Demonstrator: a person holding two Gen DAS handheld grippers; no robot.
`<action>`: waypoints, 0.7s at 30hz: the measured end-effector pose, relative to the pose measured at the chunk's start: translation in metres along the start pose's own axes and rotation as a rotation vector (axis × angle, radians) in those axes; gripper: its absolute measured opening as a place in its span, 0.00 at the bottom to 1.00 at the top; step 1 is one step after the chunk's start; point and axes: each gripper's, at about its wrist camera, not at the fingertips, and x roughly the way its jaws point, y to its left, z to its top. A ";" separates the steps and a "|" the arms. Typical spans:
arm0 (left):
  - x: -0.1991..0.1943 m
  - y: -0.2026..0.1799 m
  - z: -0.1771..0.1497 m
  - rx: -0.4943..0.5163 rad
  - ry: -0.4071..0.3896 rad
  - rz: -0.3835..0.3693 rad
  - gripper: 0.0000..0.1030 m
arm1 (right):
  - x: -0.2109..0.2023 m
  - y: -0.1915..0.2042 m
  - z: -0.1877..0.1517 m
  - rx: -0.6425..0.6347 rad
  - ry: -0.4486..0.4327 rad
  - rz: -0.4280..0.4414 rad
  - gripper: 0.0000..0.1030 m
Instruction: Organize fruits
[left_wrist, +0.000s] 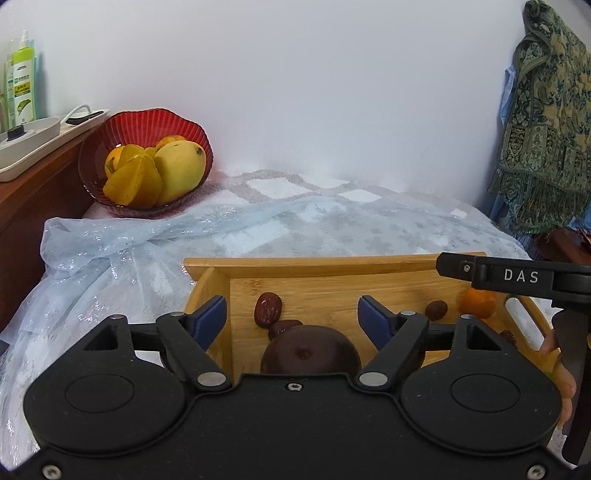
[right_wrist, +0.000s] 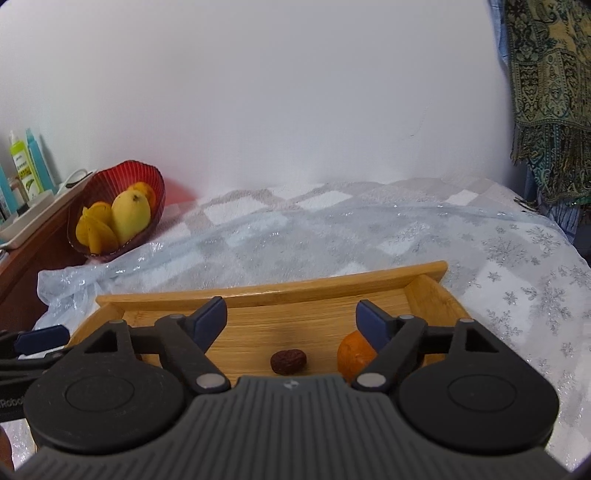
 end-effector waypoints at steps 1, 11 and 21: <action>-0.003 0.000 -0.001 -0.002 -0.003 -0.001 0.77 | -0.002 -0.001 -0.001 0.006 -0.005 0.000 0.84; -0.028 0.002 -0.014 -0.020 -0.026 0.019 0.89 | -0.032 -0.002 -0.009 -0.006 -0.080 -0.008 0.86; -0.056 -0.003 -0.036 0.016 -0.082 0.067 0.94 | -0.078 0.000 -0.023 -0.027 -0.215 -0.035 0.90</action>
